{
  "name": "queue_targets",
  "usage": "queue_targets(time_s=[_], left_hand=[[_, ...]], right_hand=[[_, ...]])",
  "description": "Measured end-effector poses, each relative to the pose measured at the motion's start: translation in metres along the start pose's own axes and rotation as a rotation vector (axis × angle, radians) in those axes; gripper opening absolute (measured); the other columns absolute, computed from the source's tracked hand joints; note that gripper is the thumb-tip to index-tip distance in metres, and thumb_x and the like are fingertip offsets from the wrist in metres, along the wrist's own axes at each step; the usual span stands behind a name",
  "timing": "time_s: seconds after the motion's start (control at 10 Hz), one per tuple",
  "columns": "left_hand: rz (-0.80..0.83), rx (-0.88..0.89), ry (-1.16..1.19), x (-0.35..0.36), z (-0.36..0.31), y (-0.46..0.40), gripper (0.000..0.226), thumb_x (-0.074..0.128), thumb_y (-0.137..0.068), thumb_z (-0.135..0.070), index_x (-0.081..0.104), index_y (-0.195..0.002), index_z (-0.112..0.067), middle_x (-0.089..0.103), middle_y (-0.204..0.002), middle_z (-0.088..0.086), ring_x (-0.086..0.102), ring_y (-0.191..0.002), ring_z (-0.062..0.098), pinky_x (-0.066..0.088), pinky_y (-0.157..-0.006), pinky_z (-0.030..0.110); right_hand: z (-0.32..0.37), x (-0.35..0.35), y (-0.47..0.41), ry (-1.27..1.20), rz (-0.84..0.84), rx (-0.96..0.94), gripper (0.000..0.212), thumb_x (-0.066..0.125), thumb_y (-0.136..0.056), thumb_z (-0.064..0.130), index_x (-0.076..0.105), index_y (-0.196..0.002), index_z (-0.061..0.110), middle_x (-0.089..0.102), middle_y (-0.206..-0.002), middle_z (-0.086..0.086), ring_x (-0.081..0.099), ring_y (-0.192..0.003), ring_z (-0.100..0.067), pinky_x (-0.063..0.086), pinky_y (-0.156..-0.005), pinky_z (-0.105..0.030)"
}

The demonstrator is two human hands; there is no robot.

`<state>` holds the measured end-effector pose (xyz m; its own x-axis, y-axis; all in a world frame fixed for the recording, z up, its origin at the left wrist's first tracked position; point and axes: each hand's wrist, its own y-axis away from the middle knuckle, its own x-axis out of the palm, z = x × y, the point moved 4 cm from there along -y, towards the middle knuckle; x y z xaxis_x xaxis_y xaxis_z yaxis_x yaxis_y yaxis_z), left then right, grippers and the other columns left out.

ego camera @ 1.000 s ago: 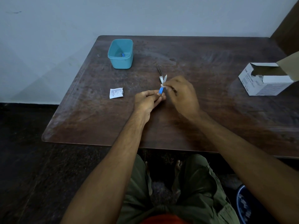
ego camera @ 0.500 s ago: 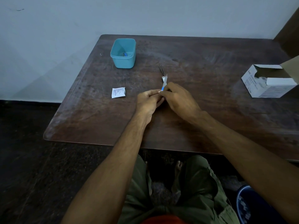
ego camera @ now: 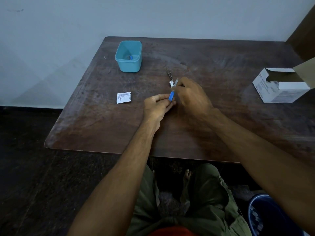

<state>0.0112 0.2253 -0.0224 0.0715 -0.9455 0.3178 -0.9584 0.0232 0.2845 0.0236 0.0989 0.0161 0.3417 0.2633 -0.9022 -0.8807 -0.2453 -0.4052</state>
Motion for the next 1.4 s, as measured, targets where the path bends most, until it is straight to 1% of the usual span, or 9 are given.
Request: queue_targets(time_s=[0.2, 0.3, 0.6, 0.8, 0.9, 1.0, 1.1, 1.2, 1.4], left_hand=[[-0.022, 0.027, -0.011, -0.001, 0.001, -0.002, 0.014, 0.06, -0.087, 0.007, 0.07, -0.09, -0.003, 0.073, -0.092, 0.015, 0.072, -0.087, 0.023, 0.057, -0.075, 0.023], [-0.041, 0.04, -0.027, -0.001, 0.002, -0.001, 0.014, 0.062, -0.086, 0.007, 0.069, -0.093, -0.002, 0.073, -0.091, 0.014, 0.073, -0.082, 0.02, 0.056, -0.07, 0.019], [-0.056, 0.034, -0.03, 0.0, 0.002, -0.002, 0.014, 0.061, -0.086, 0.008, 0.069, -0.091, -0.002, 0.073, -0.092, 0.015, 0.073, -0.081, 0.022, 0.057, -0.069, 0.02], [-0.069, 0.04, -0.046, -0.002, 0.002, -0.003, 0.015, 0.061, -0.086, 0.006, 0.071, -0.086, -0.005, 0.074, -0.083, 0.013, 0.074, -0.078, 0.02, 0.055, -0.066, 0.017], [-0.057, 0.039, -0.011, -0.001, 0.002, -0.003, 0.015, 0.061, -0.086, 0.006, 0.071, -0.085, -0.005, 0.074, -0.083, 0.013, 0.074, -0.077, 0.021, 0.055, -0.066, 0.018], [-0.053, 0.044, -0.024, -0.002, 0.003, -0.003, 0.015, 0.062, -0.085, 0.005, 0.072, -0.083, -0.007, 0.075, -0.082, 0.011, 0.074, -0.079, 0.021, 0.055, -0.066, 0.018], [-0.049, 0.038, -0.036, -0.003, 0.003, -0.004, 0.014, 0.062, -0.085, 0.004, 0.072, -0.086, -0.007, 0.076, -0.082, 0.009, 0.074, -0.08, 0.02, 0.054, -0.065, 0.016], [-0.052, 0.033, -0.013, -0.003, 0.003, -0.004, 0.012, 0.064, -0.084, 0.003, 0.072, -0.088, -0.005, 0.076, -0.083, 0.01, 0.074, -0.081, 0.02, 0.054, -0.066, 0.017], [-0.061, 0.041, 0.049, -0.003, 0.001, -0.003, 0.009, 0.067, -0.084, 0.0, 0.073, -0.082, -0.006, 0.076, -0.08, 0.006, 0.074, -0.077, 0.016, 0.054, -0.065, 0.017]], right_hand=[[0.006, 0.0, 0.004, 0.113, 0.069, -0.246, 0.027, 0.042, -0.092, 0.002, 0.061, -0.112, 0.003, 0.054, -0.112, -0.014, 0.047, -0.103, -0.03, 0.039, -0.082, -0.037], [-0.003, -0.015, -0.008, 0.067, 0.075, -0.149, 0.028, 0.042, -0.091, -0.003, 0.061, -0.111, -0.001, 0.053, -0.113, -0.021, 0.048, -0.103, -0.035, 0.04, -0.082, -0.042], [0.01, -0.016, -0.009, 0.132, 0.143, -0.225, 0.022, 0.052, -0.091, 0.008, 0.057, -0.11, 0.0, 0.051, -0.113, -0.015, 0.047, -0.105, -0.031, 0.049, -0.072, -0.043], [-0.011, -0.021, -0.024, 0.061, 0.073, -0.056, 0.03, 0.049, -0.087, 0.002, 0.061, -0.114, 0.002, 0.053, -0.109, -0.017, 0.049, -0.101, -0.034, 0.045, -0.074, -0.042], [0.001, -0.015, -0.014, 0.071, 0.05, -0.166, 0.026, 0.053, -0.088, 0.002, 0.063, -0.112, 0.002, 0.056, -0.106, -0.017, 0.052, -0.094, -0.034, 0.041, -0.067, -0.039], [-0.005, -0.012, -0.015, 0.029, 0.015, -0.116, 0.025, 0.053, -0.09, 0.003, 0.063, -0.113, 0.001, 0.057, -0.104, -0.019, 0.054, -0.091, -0.036, 0.039, -0.065, -0.037], [-0.02, -0.018, -0.024, -0.1, -0.069, 0.085, 0.03, 0.049, -0.09, 0.001, 0.066, -0.115, 0.003, 0.06, -0.111, -0.021, 0.058, -0.1, -0.038, 0.045, -0.079, -0.041], [-0.018, -0.027, -0.02, -0.26, -0.214, 0.16, 0.027, 0.051, -0.088, -0.001, 0.071, -0.106, 0.002, 0.065, -0.104, -0.017, 0.061, -0.098, -0.03, 0.044, -0.083, -0.03], [0.019, -0.015, 0.008, -0.339, -0.083, 0.049, 0.024, 0.053, -0.09, 0.004, 0.07, -0.107, 0.003, 0.064, -0.101, -0.014, 0.061, -0.092, -0.026, 0.043, -0.077, -0.026]])
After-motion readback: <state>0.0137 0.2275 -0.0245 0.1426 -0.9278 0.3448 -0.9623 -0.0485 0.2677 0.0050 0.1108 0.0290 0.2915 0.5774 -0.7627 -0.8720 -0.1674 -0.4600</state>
